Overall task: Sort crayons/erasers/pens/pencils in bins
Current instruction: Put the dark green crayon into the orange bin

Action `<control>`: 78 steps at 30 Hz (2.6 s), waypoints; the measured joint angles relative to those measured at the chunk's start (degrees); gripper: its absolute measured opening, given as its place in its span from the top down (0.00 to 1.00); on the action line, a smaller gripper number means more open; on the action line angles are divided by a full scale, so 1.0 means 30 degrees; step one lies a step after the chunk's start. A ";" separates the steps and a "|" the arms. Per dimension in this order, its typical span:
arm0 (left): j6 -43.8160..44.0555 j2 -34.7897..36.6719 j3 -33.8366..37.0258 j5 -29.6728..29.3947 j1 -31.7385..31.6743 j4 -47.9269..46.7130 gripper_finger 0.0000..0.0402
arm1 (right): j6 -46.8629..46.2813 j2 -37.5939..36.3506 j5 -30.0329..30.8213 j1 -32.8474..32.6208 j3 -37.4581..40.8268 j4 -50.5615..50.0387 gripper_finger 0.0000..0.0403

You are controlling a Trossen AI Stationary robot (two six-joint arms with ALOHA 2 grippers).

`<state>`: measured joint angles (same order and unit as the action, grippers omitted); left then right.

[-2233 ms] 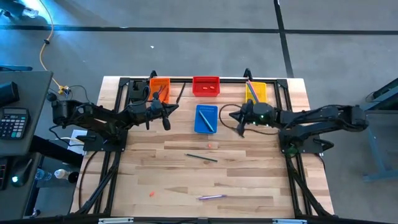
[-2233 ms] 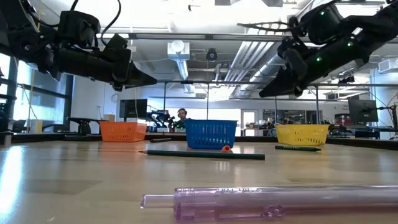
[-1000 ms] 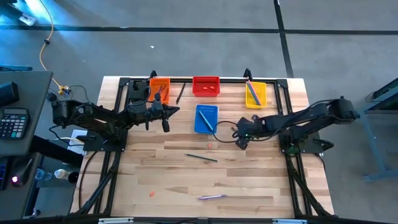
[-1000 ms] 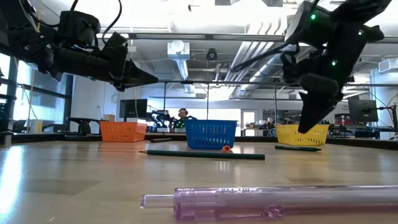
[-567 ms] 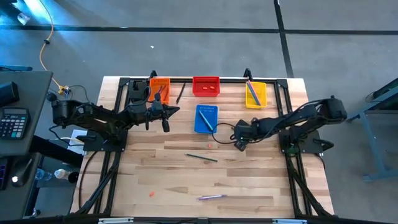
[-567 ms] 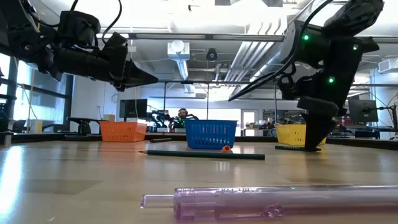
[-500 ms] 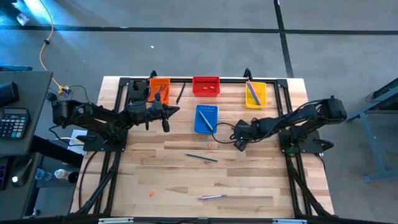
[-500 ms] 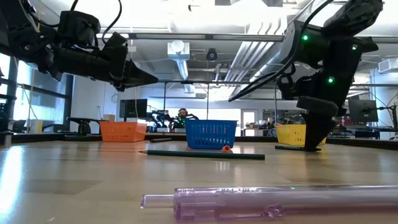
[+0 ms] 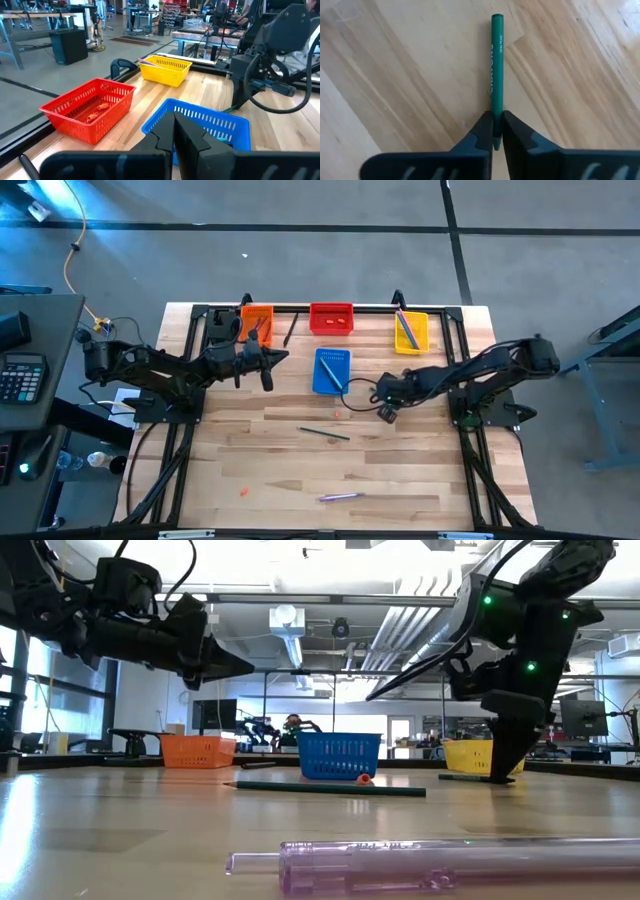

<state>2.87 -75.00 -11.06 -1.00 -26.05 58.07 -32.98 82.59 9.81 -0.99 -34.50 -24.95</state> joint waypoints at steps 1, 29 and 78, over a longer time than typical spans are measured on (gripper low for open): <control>0.0177 0.0000 -0.0057 -0.0036 -0.0053 -0.0010 1.00 | 0.0173 -0.0251 -0.0128 0.0012 0.0000 -0.0099 0.98; 0.4400 0.0000 -0.2710 0.4149 0.0757 0.0029 0.91 | 0.9470 -0.3046 -0.6024 0.4080 0.2798 2.3234 0.98; 0.1984 -0.6054 -1.1777 0.3111 0.4724 0.0598 0.64 | 1.0508 -0.1516 -0.7782 0.2897 0.2754 2.7696 0.98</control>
<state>8.82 -93.17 -46.39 8.34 -11.88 59.86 -1.45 78.04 -13.54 7.70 -26.24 58.14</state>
